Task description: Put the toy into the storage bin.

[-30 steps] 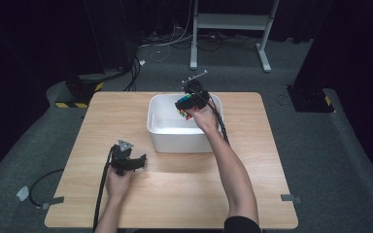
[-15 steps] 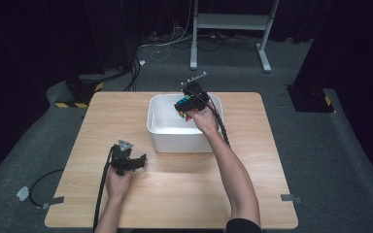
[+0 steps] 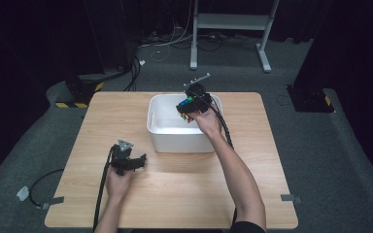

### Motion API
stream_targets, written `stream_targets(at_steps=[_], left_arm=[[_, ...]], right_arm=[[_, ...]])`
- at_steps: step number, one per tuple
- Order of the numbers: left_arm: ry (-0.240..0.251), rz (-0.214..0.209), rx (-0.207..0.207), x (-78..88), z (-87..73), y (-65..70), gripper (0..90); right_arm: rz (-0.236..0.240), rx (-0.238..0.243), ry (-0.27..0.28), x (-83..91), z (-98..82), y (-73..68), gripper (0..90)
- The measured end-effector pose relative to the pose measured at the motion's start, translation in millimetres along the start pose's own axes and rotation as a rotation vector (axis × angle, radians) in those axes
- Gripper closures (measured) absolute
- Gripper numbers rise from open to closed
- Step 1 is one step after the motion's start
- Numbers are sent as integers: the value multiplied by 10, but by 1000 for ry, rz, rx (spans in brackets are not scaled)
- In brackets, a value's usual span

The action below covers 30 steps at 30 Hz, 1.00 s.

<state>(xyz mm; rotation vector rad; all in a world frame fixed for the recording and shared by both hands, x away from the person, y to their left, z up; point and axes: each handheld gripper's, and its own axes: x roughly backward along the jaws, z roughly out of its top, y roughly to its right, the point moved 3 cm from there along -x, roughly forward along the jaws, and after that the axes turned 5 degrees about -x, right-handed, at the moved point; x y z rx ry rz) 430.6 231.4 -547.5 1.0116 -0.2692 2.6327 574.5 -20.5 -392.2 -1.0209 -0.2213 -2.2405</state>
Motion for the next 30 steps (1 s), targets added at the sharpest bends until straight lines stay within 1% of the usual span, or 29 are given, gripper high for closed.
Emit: stream_targets(at_steps=[3,6,9,13,30], left_arm=[[0,0,1,-1,0,1,201],[0,0,0,0,0,1,201],[1,0,0,-2,1,1,201],[-1,0,-1,-2,1,1,200],[-1,0,-1,-2,2,2,199]], right_arm=[[8,2,5,27,-40,-10,334],[0,11,-1,46,-61,-9,335],[8,13,8,67,-81,-16,335],[-2,28,3,96,-113,-28,334],[8,24,12,171,-170,-98,335]])
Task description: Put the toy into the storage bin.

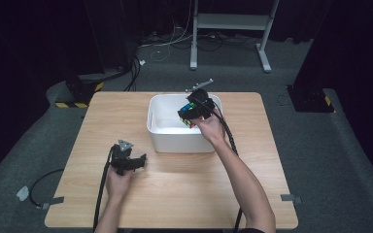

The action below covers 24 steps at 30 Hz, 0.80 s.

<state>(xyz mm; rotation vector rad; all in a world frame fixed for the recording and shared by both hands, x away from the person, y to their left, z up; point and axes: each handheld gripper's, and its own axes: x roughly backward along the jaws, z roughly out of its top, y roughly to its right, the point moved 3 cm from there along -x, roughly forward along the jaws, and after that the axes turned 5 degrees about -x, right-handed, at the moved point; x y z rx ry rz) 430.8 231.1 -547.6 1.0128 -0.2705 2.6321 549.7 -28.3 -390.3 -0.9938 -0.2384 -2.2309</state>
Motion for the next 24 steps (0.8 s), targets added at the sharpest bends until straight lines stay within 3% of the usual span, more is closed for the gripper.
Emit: stream_targets(at_steps=[24], left_arm=[[0,0,0,0,0,0,199]], right_arm=[[9,-6,5,64,-101,-45,335]])
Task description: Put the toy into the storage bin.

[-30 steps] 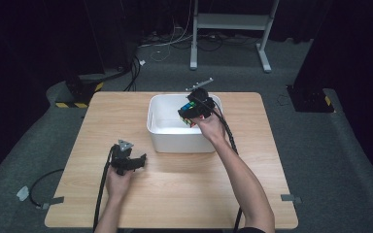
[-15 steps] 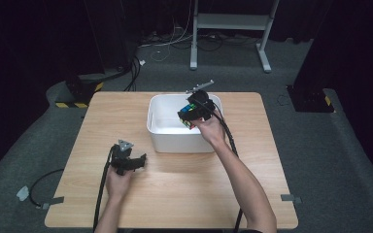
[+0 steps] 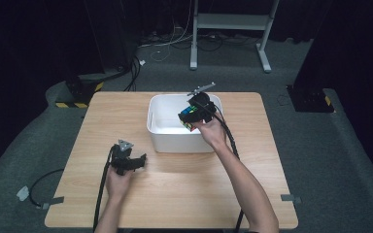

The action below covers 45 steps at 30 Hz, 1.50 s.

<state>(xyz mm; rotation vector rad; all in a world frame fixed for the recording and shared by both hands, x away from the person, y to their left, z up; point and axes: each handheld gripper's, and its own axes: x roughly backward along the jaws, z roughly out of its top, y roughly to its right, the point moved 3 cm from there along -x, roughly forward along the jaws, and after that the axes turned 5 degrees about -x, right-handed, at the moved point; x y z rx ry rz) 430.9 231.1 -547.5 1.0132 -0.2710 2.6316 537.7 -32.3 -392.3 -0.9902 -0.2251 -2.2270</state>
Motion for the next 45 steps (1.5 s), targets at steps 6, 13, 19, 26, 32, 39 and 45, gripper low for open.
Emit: stream_targets(at_steps=[6,13,19,26,32,39,45], left_arm=[[0,0,0,0,0,1,199],[0,0,-1,0,0,0,199],[0,0,0,0,0,1,199],[0,0,0,0,0,1,199],[0,0,-1,0,0,0,199],[0,0,-1,0,0,1,198],[0,1,-1,0,0,1,199]], right_arm=[[1,-1,4,11,-29,-7,335],[-2,1,2,32,-65,-14,335],[-1,2,7,56,-103,-28,335],[-6,4,12,76,-135,-38,335],[-10,9,9,89,-152,-63,335],[-10,12,7,86,-177,-76,335],[-13,12,-3,67,-188,-86,334]])
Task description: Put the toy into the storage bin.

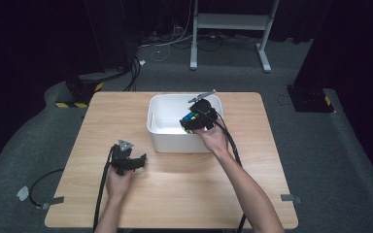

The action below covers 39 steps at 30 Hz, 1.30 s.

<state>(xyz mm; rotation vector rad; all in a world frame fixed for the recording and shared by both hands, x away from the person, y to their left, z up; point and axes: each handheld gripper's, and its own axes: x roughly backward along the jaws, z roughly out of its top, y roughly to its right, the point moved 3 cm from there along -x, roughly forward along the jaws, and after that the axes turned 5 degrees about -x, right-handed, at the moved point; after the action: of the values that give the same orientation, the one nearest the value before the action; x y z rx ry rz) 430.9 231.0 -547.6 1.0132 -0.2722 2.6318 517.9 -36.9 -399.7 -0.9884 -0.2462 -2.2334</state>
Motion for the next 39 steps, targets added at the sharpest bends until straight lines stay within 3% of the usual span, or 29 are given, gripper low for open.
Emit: stream_targets(at_steps=[9,27,39], left_arm=[[0,0,0,0,0,0,199],[0,0,0,0,0,0,199],[0,-1,0,0,1,0,198]], right_arm=[[-11,5,-24,-47,-24,-9,334],[3,-44,-61,-140,-151,61,333],[52,-54,-55,-140,-140,34,318]])
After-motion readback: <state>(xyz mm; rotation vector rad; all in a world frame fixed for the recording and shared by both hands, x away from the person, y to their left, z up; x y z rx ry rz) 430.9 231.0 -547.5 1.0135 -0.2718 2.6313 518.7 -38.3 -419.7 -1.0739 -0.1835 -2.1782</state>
